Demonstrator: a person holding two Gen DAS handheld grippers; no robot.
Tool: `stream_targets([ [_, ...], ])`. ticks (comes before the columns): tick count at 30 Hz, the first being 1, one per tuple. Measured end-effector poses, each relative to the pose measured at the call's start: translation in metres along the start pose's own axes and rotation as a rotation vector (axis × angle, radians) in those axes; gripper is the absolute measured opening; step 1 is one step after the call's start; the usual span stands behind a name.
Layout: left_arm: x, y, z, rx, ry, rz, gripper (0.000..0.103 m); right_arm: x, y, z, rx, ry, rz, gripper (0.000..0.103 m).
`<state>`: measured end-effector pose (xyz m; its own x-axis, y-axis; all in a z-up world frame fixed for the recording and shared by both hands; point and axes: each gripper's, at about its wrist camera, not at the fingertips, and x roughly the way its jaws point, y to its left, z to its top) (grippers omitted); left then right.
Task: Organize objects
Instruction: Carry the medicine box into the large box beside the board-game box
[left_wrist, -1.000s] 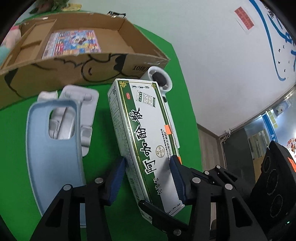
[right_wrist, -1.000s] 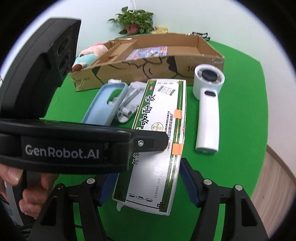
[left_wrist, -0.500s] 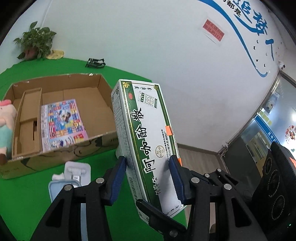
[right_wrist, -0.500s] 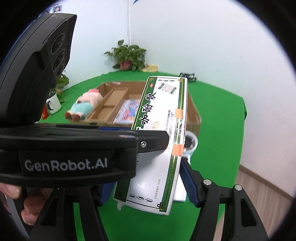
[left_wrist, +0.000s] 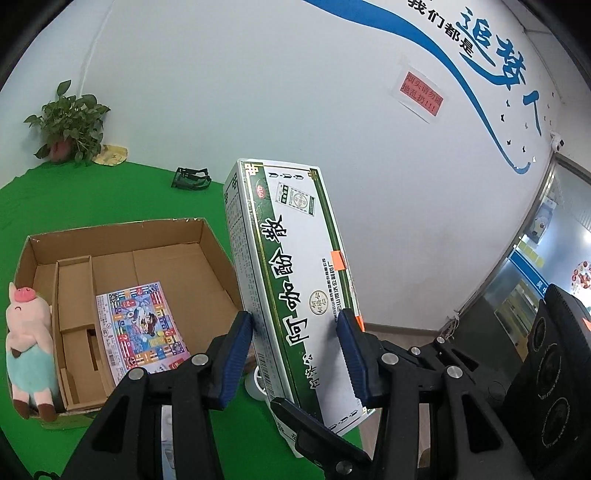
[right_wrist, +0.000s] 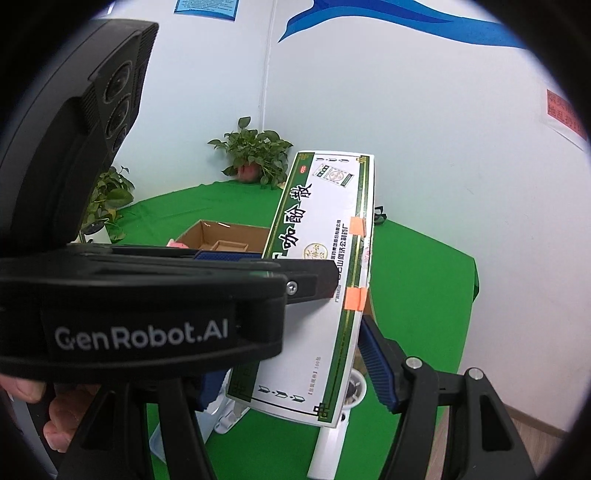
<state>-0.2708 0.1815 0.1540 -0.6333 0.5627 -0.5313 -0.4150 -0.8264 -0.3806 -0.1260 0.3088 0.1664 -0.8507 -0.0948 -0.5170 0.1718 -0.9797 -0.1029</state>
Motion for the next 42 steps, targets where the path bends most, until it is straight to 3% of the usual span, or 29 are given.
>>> stream_targets([
  [12, 0.048, 0.032, 0.086, -0.039, 0.04, 0.038, 0.045, 0.065, -0.023, 0.055, 0.0, 0.015, 0.053, 0.064],
  [18, 0.092, 0.061, 0.103, -0.078, 0.103, 0.059, 0.045, 0.112, -0.033, 0.064, 0.054, 0.099, 0.1, 0.064],
  [26, 0.146, 0.105, 0.078, -0.132, 0.202, 0.098, 0.045, 0.167, -0.031, 0.044, 0.106, 0.221, 0.175, 0.064],
  [42, 0.229, 0.159, -0.015, -0.303, 0.422, 0.122, 0.044, 0.261, -0.042, -0.049, 0.171, 0.528, 0.284, 0.065],
])
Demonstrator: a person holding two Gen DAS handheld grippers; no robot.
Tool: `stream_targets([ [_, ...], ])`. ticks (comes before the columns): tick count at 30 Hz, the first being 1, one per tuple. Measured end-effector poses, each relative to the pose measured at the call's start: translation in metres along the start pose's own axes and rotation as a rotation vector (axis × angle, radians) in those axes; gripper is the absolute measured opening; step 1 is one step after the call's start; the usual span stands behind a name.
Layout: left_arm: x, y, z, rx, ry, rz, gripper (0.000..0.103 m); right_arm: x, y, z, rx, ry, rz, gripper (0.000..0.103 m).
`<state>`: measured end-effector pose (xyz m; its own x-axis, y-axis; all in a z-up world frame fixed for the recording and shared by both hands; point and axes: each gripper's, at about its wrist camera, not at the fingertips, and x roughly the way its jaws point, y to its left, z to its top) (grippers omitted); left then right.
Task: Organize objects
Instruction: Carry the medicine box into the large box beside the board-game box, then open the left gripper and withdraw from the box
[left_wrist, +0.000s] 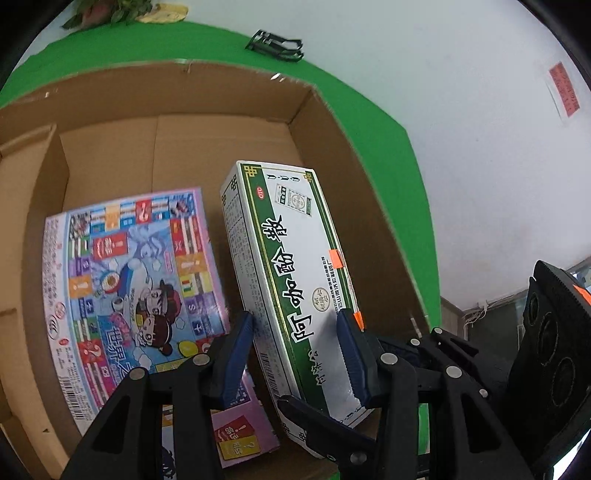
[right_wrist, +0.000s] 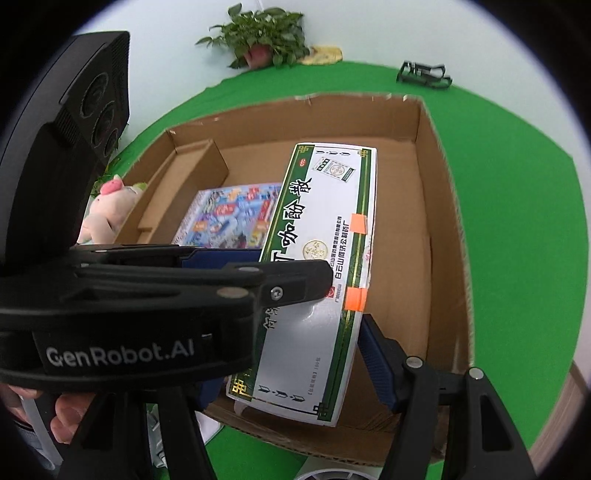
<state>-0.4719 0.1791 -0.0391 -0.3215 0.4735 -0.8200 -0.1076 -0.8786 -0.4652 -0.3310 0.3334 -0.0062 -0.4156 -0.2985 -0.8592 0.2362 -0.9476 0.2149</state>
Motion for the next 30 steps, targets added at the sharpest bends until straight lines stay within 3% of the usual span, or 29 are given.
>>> stream_targets([
  [6, -0.003, 0.003, -0.009, -0.028, 0.008, 0.002, 0.041, 0.017, -0.002, -0.003, -0.028, 0.084, 0.062, 0.07],
  [12, -0.033, 0.003, -0.021, -0.005, -0.022, 0.034, 0.041, 0.013, -0.008, 0.001, -0.051, 0.103, 0.175, 0.07],
  [18, -0.058, 0.003, -0.038, 0.027, -0.055, 0.077, 0.041, 0.019, -0.009, 0.011, -0.044, 0.078, 0.128, 0.07],
  [22, -0.071, 0.007, -0.045, 0.033, -0.068, 0.089, 0.041, 0.034, -0.012, 0.008, -0.042, 0.097, 0.081, 0.059],
  [30, -0.074, 0.022, -0.051, 0.048, -0.092, 0.074, 0.041, 0.035, -0.012, -0.006, -0.132, 0.094, 0.102, 0.056],
])
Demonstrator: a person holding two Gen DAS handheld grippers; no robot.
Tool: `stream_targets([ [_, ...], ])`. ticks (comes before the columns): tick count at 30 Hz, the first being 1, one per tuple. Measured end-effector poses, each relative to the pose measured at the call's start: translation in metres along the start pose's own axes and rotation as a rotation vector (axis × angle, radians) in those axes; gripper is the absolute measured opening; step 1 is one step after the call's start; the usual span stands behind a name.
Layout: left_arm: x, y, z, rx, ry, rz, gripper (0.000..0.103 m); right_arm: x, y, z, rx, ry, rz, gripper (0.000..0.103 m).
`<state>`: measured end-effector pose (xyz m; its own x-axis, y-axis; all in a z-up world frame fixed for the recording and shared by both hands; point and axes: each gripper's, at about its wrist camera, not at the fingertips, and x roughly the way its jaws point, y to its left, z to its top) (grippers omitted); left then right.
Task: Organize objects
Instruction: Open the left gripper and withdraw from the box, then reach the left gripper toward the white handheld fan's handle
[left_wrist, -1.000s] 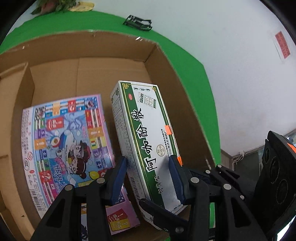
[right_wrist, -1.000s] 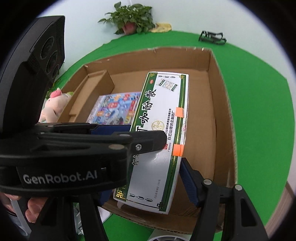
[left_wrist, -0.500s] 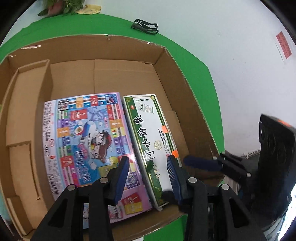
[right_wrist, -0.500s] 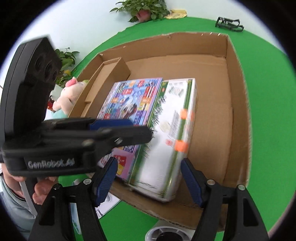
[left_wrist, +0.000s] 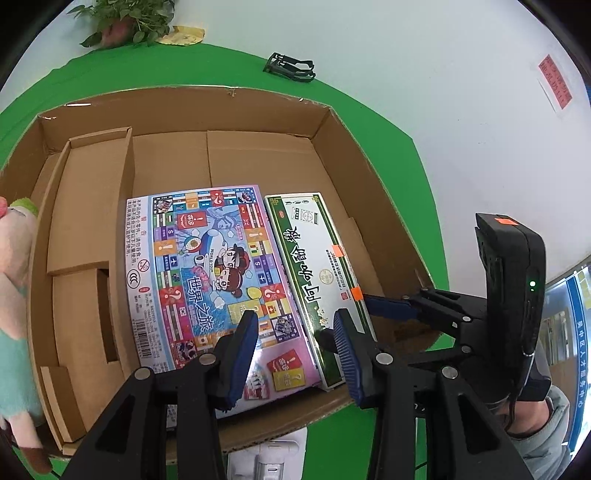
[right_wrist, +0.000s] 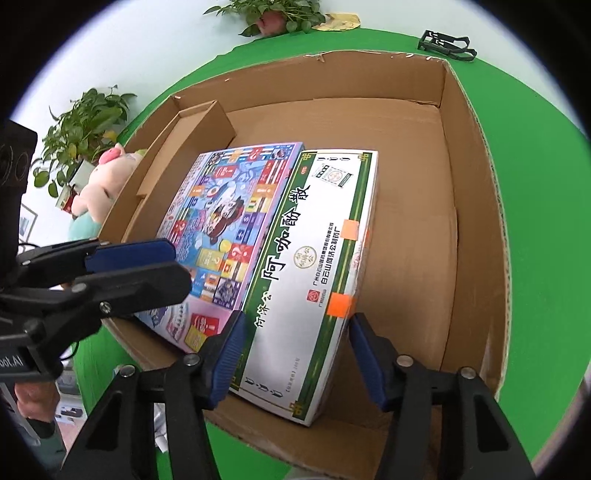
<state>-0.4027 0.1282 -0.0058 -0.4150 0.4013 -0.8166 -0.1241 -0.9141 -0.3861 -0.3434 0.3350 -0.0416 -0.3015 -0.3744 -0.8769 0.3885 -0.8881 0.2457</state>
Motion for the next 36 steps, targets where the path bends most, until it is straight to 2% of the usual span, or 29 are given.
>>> stream_targets([
  [4, -0.011, -0.008, -0.004, 0.066, -0.074, 0.043, 0.041, -0.002, 0.003, -0.004, 0.0, -0.006, -0.041, 0.058],
  [5, -0.018, -0.01, -0.007, 0.08, -0.105, 0.049, 0.044, -0.004, 0.004, -0.005, 0.002, -0.018, -0.05, 0.06],
  [7, -0.037, -0.015, -0.015, 0.111, -0.182, 0.087, 0.058, -0.014, 0.01, -0.011, -0.01, -0.063, -0.052, 0.08],
  [9, -0.061, -0.02, -0.028, 0.14, -0.283, 0.136, 0.078, -0.025, 0.017, -0.019, -0.028, -0.105, -0.12, 0.096],
  [10, -0.073, -0.022, -0.034, 0.152, -0.333, 0.155, 0.081, -0.036, 0.02, -0.026, -0.045, -0.15, -0.162, 0.103],
  [12, -0.099, -0.025, -0.047, 0.175, -0.438, 0.192, 0.095, -0.052, 0.02, -0.038, -0.042, -0.213, -0.177, 0.102],
  [14, -0.121, -0.028, -0.06, 0.177, -0.54, 0.232, 0.1, -0.07, 0.022, -0.057, -0.049, -0.285, -0.218, 0.102],
  [17, -0.144, -0.031, -0.073, 0.151, -0.619, 0.241, 0.102, -0.096, 0.027, -0.085, -0.053, -0.403, -0.297, 0.102],
  [22, -0.175, -0.041, -0.097, 0.155, -0.682, 0.285, 0.102, -0.128, 0.036, -0.118, -0.001, -0.534, -0.304, 0.102],
  [26, -0.183, -0.053, -0.11, 0.167, -0.681, 0.28, 0.102, -0.138, 0.043, -0.138, 0.057, -0.539, -0.341, 0.102],
  [30, -0.182, -0.059, -0.122, 0.159, -0.67, 0.204, 0.102, -0.138, 0.048, -0.156, 0.065, -0.527, -0.365, 0.102],
  [36, -0.162, -0.073, -0.131, 0.158, -0.632, 0.248, 0.102, -0.146, 0.052, -0.171, 0.061, -0.552, -0.372, 0.102],
])
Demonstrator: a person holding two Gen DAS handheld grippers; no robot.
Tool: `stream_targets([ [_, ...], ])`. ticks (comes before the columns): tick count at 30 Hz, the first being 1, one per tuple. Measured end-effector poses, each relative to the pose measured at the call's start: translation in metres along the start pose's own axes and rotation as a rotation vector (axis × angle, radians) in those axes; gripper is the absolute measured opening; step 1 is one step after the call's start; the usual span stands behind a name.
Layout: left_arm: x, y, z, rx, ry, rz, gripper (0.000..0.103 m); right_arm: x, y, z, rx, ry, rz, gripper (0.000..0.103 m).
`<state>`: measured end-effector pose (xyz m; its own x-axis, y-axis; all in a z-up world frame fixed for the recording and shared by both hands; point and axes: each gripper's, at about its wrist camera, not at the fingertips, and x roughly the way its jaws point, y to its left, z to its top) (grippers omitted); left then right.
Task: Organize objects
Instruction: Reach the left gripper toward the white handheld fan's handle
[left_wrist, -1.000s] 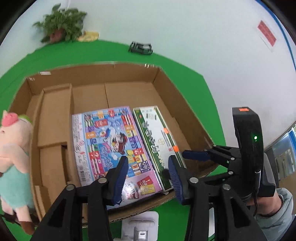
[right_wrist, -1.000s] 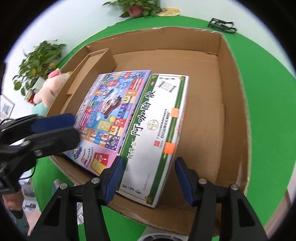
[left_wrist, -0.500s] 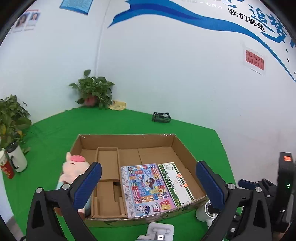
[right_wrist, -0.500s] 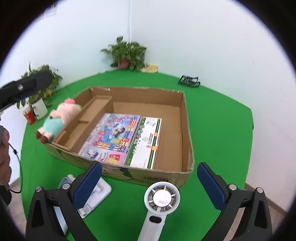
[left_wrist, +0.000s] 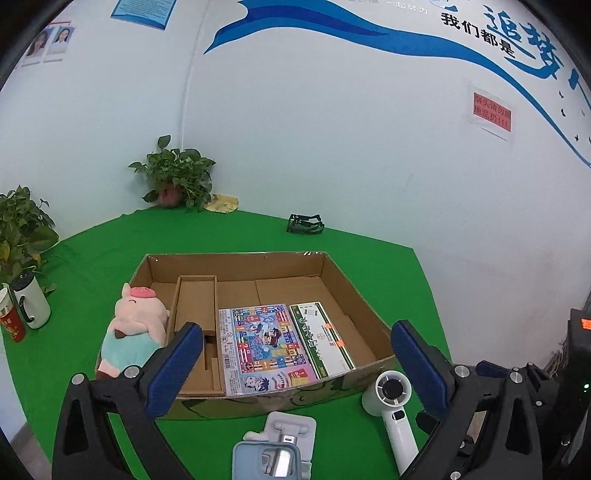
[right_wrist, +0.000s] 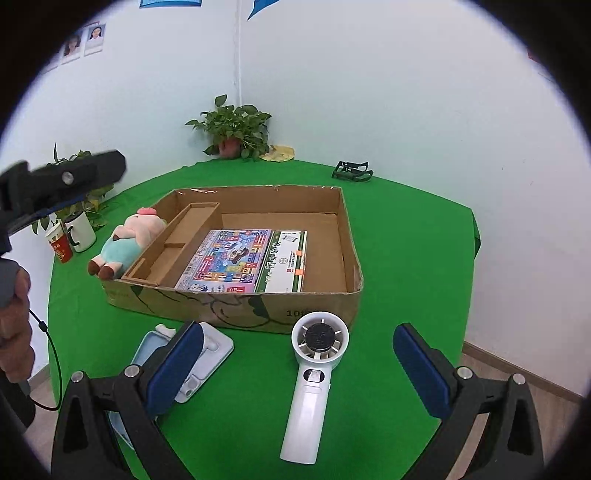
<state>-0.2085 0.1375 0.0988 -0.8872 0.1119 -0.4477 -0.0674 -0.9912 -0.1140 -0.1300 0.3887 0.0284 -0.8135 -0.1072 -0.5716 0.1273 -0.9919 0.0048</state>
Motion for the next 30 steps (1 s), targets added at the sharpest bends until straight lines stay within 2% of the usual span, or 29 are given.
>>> stream_targets([
  [6, 0.018, -0.016, -0.017, 0.029, 0.039, 0.026, 0.102, -0.002, -0.004, -0.008, -0.003, -0.002, 0.014, 0.102],
  [10, 0.036, -0.02, -0.029, 0.009, 0.105, -0.011, 0.102, 0.0, -0.015, -0.018, 0.042, 0.02, 0.039, 0.102],
  [13, 0.062, -0.022, -0.044, -0.034, 0.226, -0.096, 0.102, 0.005, -0.027, -0.03, 0.079, 0.04, 0.1, 0.102],
  [16, 0.093, -0.028, -0.065, -0.077, 0.377, -0.199, 0.102, 0.021, -0.039, -0.056, 0.163, 0.141, 0.181, 0.102],
  [18, 0.112, -0.035, -0.08, -0.091, 0.465, -0.272, 0.102, 0.019, -0.042, -0.07, 0.19, 0.138, 0.188, 0.101],
  [21, 0.133, -0.049, -0.097, -0.097, 0.537, -0.36, 0.102, 0.009, -0.043, -0.082, 0.195, 0.089, 0.2, 0.101],
  [24, 0.156, -0.06, -0.109, -0.117, 0.627, -0.461, 0.102, 0.013, -0.036, -0.089, 0.162, 0.111, 0.189, 0.101],
  [27, 0.174, -0.071, -0.121, -0.11, 0.685, -0.479, 0.101, 0.017, -0.028, -0.094, 0.111, 0.122, 0.175, 0.09],
  [30, 0.186, -0.082, -0.128, -0.116, 0.718, -0.518, 0.1, 0.021, -0.029, -0.096, 0.132, 0.139, 0.164, 0.083],
])
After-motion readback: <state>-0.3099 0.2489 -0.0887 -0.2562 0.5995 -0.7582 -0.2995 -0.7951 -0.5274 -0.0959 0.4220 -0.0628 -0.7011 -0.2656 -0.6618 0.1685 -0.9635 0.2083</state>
